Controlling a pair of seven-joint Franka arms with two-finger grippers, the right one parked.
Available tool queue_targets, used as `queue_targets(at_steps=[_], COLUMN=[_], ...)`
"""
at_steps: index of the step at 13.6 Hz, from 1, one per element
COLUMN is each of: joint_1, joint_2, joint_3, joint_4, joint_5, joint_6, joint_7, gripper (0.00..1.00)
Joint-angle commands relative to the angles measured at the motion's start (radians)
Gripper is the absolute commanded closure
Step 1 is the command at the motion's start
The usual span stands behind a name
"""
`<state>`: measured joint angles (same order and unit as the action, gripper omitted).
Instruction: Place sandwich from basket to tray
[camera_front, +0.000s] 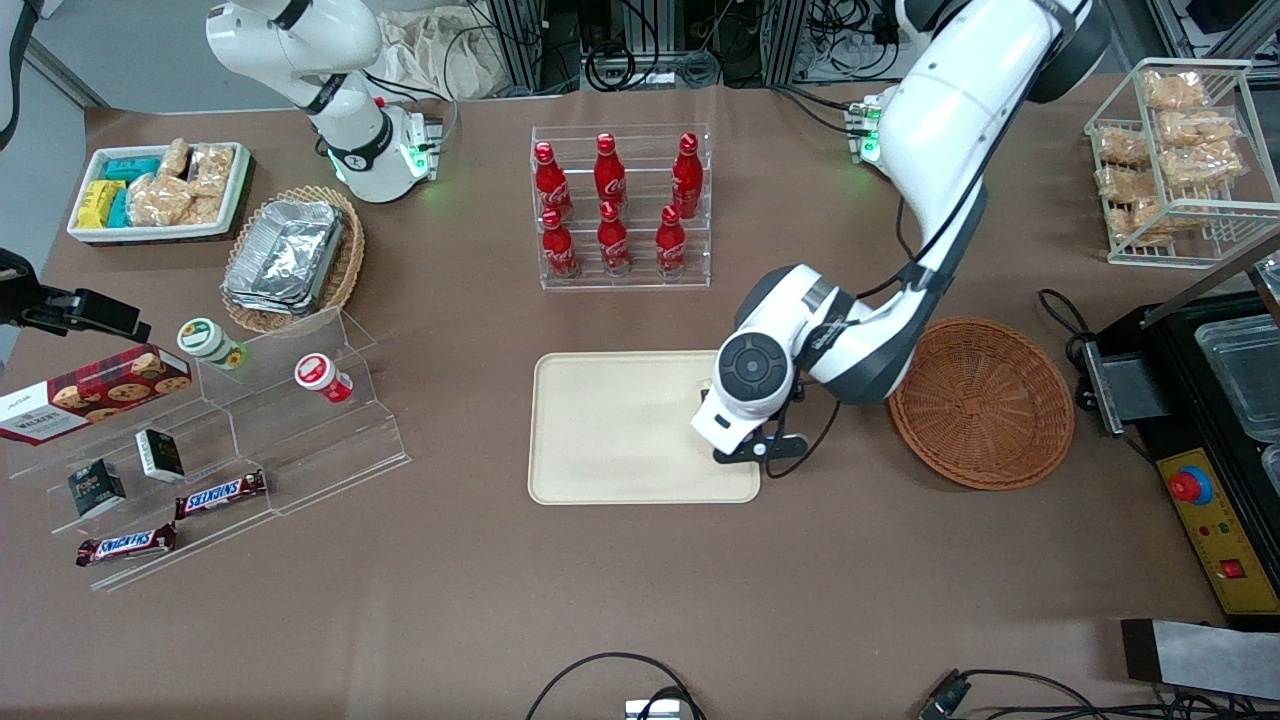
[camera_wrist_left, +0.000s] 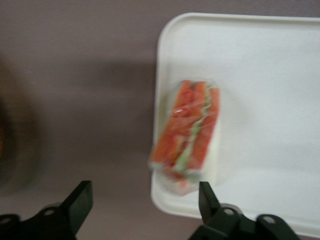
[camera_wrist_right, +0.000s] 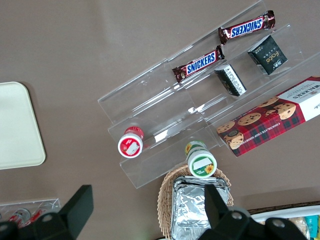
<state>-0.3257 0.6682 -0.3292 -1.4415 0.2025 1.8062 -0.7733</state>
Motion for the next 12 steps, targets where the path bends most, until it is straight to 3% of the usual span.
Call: queue_targets(at_steps=[1, 6, 12], joint_1=[0.046, 0.189, 0.356], joint_2=[-0.105, -0.306, -0.485], joint_3=[0.001, -0.002, -0.002], joint_4=[-0.025, -0.21, -0.407], joint_5=[0.015, 0.014, -0.003], joint_6=[-0.115, -0.105, 0.048], joint_7=[-0.004, 0.018, 0.253], gripper=[0.0, 0.0, 0.0])
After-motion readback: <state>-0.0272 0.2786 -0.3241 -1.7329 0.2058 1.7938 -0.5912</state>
